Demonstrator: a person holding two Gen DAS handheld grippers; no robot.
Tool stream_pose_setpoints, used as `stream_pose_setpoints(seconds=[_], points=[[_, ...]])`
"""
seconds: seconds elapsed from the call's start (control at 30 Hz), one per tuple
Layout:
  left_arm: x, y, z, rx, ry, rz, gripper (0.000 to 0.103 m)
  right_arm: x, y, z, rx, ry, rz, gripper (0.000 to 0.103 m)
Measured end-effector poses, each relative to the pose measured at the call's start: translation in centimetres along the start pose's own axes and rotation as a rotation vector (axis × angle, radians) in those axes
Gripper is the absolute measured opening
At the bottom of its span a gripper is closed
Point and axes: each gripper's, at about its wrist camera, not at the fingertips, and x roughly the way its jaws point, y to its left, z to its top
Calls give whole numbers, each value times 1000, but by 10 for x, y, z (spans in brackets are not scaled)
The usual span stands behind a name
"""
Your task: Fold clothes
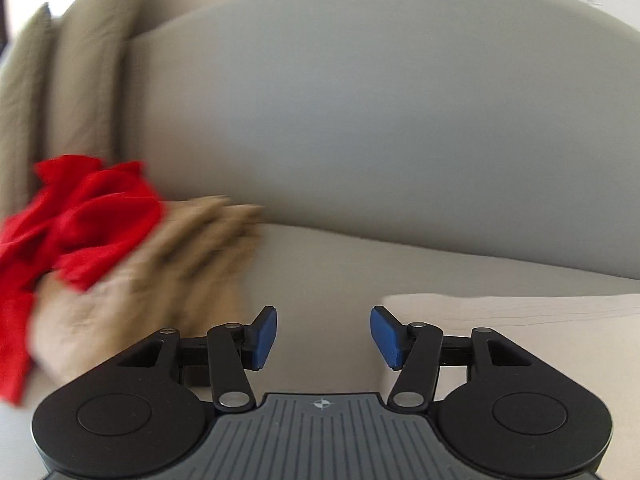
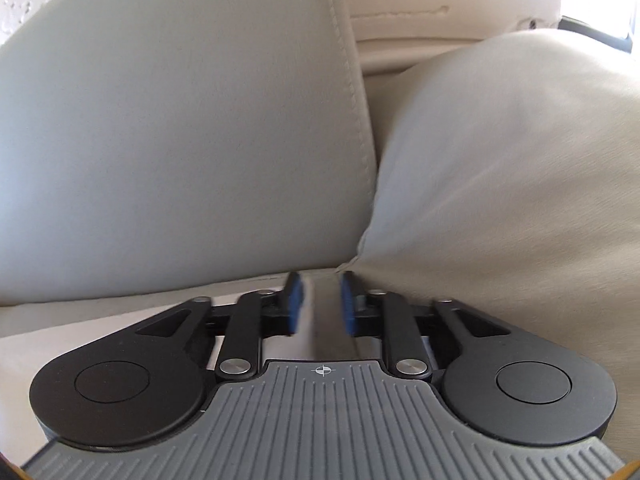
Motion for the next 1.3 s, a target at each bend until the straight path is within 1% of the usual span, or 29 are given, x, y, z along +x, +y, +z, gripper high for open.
stream_pose_setpoints(seconds=[0.03, 0.1, 0.17, 0.27, 0.33, 0.37, 0.43, 0.47, 0.5, 0.53, 0.57, 0.63, 0.67, 0.7, 0.77, 0.8, 0.87, 0.9, 0.93, 0.97, 1.0, 1.07, 1.1, 1.13, 1.17, 1.2, 1.23, 1.27, 1.3], points=[[-2, 13, 0, -42, 23, 13, 43, -11, -5, 1, 5, -20, -4, 28], [-10, 36, 0, -121, 78, -11, 31, -38, -25, -2, 81, -42, 21, 30], [-29, 36, -10, -101, 91, -134, 25, -67, -45, -11, 180, -30, 59, 33], [-56, 26, -29, -37, 94, -356, 24, -102, -58, -29, 268, 11, 122, 40], [-64, 12, -46, -29, 109, -453, 25, -116, -51, -46, 235, 79, 201, 40], [-58, 5, -54, -25, 151, -417, 27, -117, -45, -56, 219, 134, 260, 40], [-45, -7, -71, -17, 236, -344, 25, -109, -32, -78, 206, 275, 396, 39], [-42, -9, -78, -12, 266, -297, 18, -100, -29, -89, 214, 347, 436, 35], [-47, -2, -79, -4, 267, -223, 13, -90, -34, -98, 215, 386, 409, 34], [-52, 5, -79, 4, 268, -149, 13, -79, -41, -105, 211, 415, 360, 7], [-57, 11, -80, 11, 268, -74, 13, -74, -59, -112, 231, 406, 316, 0], [-68, 25, -82, 26, 269, 53, 8, -85, -95, -112, 300, 339, 162, 0], [-75, 33, -84, 30, 272, 49, 9, -94, -105, -111, 290, 297, 82, 0], [-83, 38, -86, 30, 274, 30, 9, -102, -111, -111, 270, 276, 90, 0], [-111, 39, -91, 6, 282, -82, 9, -121, -109, -113, 256, 289, 97, 3], [-126, 37, -94, 2, 280, -140, 12, -133, -101, -115, 229, 280, 113, 13], [-148, 24, -110, 39, 257, -273, 16, -157, -83, -122, 179, 276, 185, 22], [-160, 17, -119, 50, 263, -330, 22, -167, -74, -129, 169, 291, 244, 34], [-166, 7, -131, 52, 288, -373, 28, -176, -65, -136, 159, 307, 302, 40], [-173, -3, -142, 54, 313, -416, 39, -181, -58, -144, 167, 334, 360, 41], [-177, -11, -153, 59, 343, -436, 42, -183, -51, -154, 181, 370, 379, 42], [-178, -20, -171, 89, 402, -354, 38, -185, -35, -176, 207, 448, 385, 39], [-185, -19, -174, 110, 377, -303, 33, -181, -36, -185, 230, 480, 338, 17], [-194, -14, -174, 127, 365, -255, 33, -185, -47, -191, 271, 490, 268, 2], [-207, -6, -175, 120, 360, -218, 27, -196, -60, -193, 308, 477, 185, 0], [-219, 5, -174, 98, 351, -222, 20, -211, -70, -191, 314, 449, 128, 0], [-232, 16, -173, 71, 334, -243, 20, -231, -77, -186, 295, 407, 108, 2], [-249, 24, -172, 52, 313, -280, 21, -252, -82, -183, 271, 368, 120, 3], [-267, 31, -172, 43, 286, -316, 22, -278, -86, -182, 260, 339, 173, 6]])
